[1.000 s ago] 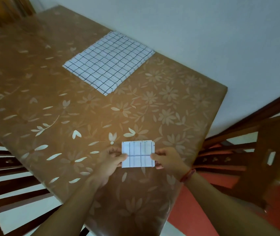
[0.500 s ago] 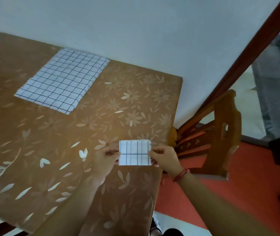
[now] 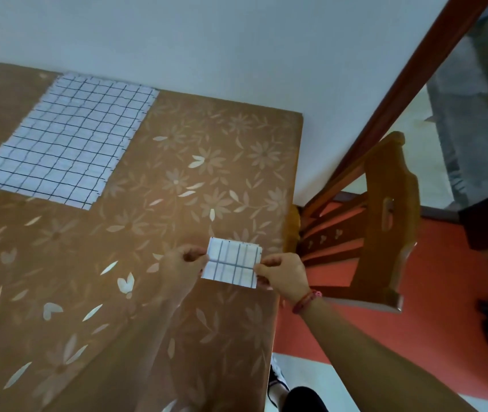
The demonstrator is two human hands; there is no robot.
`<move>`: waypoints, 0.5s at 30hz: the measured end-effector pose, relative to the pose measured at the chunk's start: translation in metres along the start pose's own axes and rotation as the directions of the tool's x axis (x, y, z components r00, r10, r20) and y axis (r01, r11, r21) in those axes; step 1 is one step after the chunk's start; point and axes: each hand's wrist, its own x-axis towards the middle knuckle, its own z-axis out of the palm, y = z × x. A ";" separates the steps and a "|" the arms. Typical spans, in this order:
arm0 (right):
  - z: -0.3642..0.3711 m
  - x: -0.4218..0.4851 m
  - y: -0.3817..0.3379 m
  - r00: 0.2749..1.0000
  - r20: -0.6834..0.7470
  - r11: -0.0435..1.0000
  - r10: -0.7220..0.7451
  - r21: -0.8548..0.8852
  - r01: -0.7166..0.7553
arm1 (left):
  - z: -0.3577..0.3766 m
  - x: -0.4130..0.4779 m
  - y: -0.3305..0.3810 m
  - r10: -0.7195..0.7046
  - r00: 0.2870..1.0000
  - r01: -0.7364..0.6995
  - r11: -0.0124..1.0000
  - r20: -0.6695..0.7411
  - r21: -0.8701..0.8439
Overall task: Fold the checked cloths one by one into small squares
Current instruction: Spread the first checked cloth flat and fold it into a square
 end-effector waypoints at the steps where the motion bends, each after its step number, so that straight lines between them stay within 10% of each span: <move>1: 0.002 0.004 0.001 1.000 -0.002 1.000 0.011 -0.002 -0.011 | 0.001 0.005 -0.001 0.001 1.000 -0.001 1.000 -0.003 0.009; 15: 0.018 0.042 0.000 0.998 -0.064 0.997 0.026 -0.076 -0.030 | 0.008 0.045 -0.011 0.037 0.999 -0.041 0.994 0.038 0.097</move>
